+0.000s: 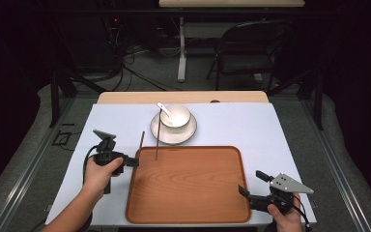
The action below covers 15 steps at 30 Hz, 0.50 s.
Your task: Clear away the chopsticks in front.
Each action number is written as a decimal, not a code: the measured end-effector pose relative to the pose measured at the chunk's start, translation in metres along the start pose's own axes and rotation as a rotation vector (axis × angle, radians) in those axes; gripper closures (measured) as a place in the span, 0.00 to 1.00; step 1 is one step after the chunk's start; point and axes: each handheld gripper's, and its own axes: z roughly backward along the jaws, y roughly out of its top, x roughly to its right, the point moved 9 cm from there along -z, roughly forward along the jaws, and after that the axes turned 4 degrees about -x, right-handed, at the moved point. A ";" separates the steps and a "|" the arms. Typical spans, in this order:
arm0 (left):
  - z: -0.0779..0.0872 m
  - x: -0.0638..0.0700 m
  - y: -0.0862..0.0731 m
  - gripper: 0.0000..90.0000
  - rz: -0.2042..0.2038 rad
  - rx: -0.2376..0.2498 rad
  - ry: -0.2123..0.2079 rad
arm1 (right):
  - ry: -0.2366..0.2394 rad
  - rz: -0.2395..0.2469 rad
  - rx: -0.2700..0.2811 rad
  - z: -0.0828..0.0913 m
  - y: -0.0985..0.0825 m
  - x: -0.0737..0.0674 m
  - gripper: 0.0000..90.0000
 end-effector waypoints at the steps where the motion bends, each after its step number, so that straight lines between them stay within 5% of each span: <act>1: -0.001 -0.001 -0.004 0.94 -0.001 -0.005 0.003 | 0.000 0.001 0.000 0.000 0.000 0.000 0.16; 15: -0.019 -0.009 -0.031 0.94 -0.006 -0.075 0.026 | -0.001 -0.001 0.001 0.000 0.000 0.000 0.16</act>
